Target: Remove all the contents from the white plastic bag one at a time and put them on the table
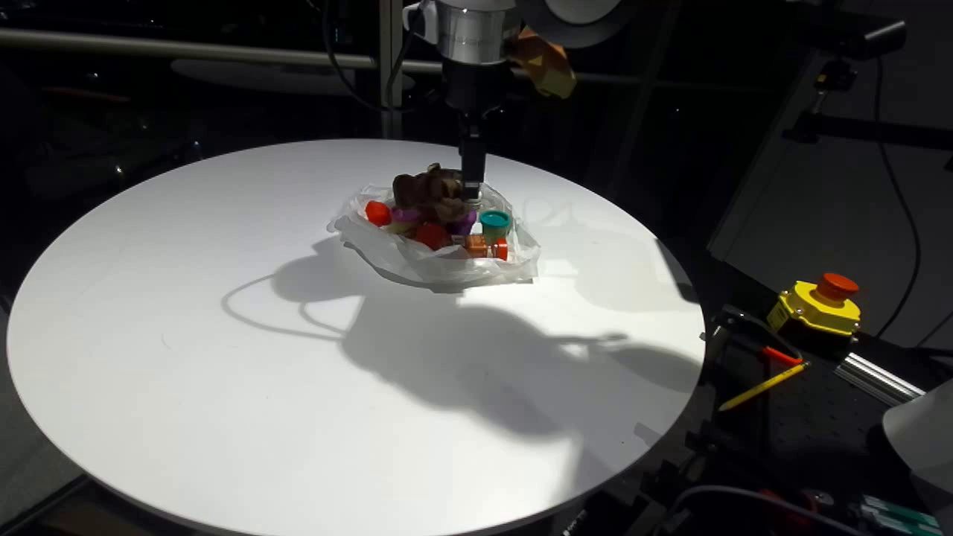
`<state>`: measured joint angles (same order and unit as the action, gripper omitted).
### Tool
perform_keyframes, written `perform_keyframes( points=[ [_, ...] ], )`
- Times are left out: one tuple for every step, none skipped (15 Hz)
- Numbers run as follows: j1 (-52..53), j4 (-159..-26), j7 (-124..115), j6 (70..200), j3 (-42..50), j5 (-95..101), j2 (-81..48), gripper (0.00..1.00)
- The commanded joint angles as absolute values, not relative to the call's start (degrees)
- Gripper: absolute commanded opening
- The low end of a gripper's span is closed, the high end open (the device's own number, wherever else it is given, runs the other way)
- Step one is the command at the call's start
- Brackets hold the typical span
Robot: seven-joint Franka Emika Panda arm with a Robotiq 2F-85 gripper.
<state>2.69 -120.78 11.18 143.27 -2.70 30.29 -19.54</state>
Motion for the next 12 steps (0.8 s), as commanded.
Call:
perform_keyframes(
  points=[
    [3.0, -114.4, 14.2, 151.1, -1.2, 31.1, -25.5, 1.0],
    [3.1, -113.3, 14.8, 152.8, -1.0, 30.8, -26.6, 1.0],
    [3.2, -112.3, 15.2, 154.1, -0.5, 30.8, -27.8, 1.0],
    [3.1, -111.4, 16.0, 154.5, -0.5, 30.2, -28.7, 1.0],
    [3.0, -110.6, 16.7, 154.8, -0.4, 29.9, -29.7, 1.0],
    [2.3, -110.2, 18.4, 154.9, -1.1, 28.9, -30.4, 0.75],
    [2.3, -109.7, 19.0, 155.0, -1.1, 28.7, -31.0, 0.74],
    [1.9, -109.7, 20.1, 155.0, -1.6, 27.9, -31.4, 0.68],
    [1.9, -109.4, 20.6, 155.2, -1.6, 27.8, -31.8, 0.58],
    [1.7, -109.4, 21.3, 155.4, -1.8, 27.3, -31.9, 0.5],
    [1.7, -109.4, 21.8, 155.5, -1.9, 27.0, -32.1, 0.42],
    [1.9, -109.5, 22.0, 155.3, -1.8, 26.9, -31.8, 0.35]
  ],
)
